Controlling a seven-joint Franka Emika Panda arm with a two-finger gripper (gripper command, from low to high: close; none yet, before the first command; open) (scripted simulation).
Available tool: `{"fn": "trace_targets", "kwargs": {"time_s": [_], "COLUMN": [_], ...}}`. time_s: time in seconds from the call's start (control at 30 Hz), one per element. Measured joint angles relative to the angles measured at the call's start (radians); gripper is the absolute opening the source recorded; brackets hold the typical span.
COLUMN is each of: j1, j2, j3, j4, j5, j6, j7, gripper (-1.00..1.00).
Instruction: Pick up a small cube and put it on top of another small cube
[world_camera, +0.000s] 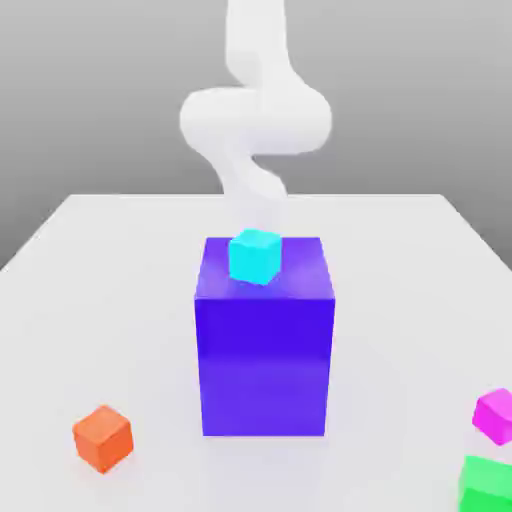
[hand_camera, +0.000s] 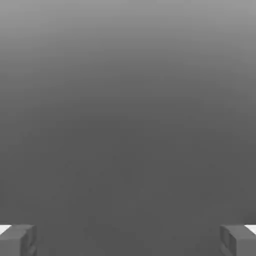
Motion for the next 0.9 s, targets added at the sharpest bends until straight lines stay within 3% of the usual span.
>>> {"fn": "trace_targets", "kwargs": {"time_s": [0.47,0.7,0.9], "j1": [-0.011,0.085,0.167], "j2": [0.512,0.766,0.963], "j3": [0.311,0.378,0.414], "j4": [-0.042,-0.063,-0.086], "j5": [-0.212,-0.322,-0.345], "j6": [0.154,0.229,0.308], "j7": [0.264,0.400,0.465], "gripper": [0.00,0.00,0.00]}}
